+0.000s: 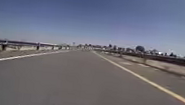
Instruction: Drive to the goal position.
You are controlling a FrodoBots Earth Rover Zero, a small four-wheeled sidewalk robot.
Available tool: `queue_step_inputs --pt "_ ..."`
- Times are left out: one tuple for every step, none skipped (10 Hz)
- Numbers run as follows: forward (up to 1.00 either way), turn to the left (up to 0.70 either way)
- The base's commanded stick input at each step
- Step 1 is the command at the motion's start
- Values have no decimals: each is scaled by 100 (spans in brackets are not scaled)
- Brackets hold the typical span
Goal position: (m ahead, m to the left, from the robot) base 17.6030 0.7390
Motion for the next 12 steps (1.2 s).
queue_step_inputs --pt "100 0" --pt "100 0" --pt "100 0" --pt "100 0" --pt "100 0" --pt "100 0" --pt "100 0" --pt "100 0" --pt "100 0" --pt "100 0" --pt "100 0" --pt "100 0"
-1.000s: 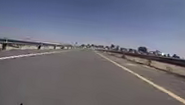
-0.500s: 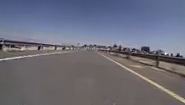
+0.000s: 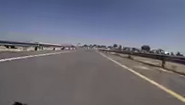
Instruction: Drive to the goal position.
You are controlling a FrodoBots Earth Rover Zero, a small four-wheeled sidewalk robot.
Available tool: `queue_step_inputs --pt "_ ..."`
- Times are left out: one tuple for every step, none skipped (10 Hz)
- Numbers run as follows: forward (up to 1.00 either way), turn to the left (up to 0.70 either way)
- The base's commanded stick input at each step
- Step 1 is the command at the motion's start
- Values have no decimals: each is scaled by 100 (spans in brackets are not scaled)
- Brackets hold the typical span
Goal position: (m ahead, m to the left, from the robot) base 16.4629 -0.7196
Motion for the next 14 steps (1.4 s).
queue_step_inputs --pt "100 0" --pt "100 0" --pt "100 0" --pt "100 0" --pt "100 0" --pt "100 0" --pt "100 0" --pt "100 0" --pt "100 0" --pt "100 0" --pt "100 0" --pt "100 0" --pt "100 0" --pt "100 0"
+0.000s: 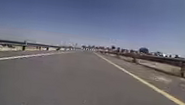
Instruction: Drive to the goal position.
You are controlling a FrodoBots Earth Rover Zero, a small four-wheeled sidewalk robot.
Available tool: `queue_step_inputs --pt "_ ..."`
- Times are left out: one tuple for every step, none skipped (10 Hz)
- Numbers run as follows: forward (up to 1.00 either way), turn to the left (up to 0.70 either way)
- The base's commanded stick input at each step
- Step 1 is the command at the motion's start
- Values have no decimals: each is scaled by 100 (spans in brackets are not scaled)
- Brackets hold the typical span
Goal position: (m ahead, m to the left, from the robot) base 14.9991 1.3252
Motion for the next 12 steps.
queue_step_inputs --pt "100 0" --pt "100 0" --pt "100 0" --pt "100 0" --pt "100 0" --pt "100 0" --pt "100 0" --pt "100 0" --pt "100 0" --pt "100 0" --pt "100 0" --pt "100 0"
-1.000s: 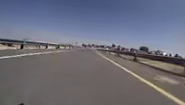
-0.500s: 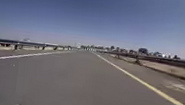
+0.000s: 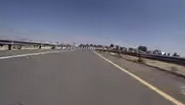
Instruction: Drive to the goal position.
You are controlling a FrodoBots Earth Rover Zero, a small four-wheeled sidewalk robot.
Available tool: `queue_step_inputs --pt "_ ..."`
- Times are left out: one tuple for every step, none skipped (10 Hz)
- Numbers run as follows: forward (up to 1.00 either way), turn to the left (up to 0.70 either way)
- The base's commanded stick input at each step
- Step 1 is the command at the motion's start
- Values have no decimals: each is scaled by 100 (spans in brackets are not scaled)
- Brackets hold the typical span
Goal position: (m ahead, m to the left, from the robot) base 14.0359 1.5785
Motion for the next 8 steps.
queue_step_inputs --pt "100 0" --pt "100 0" --pt "100 0" --pt "100 0" --pt "100 0" --pt "100 0" --pt "100 0" --pt "100 27"
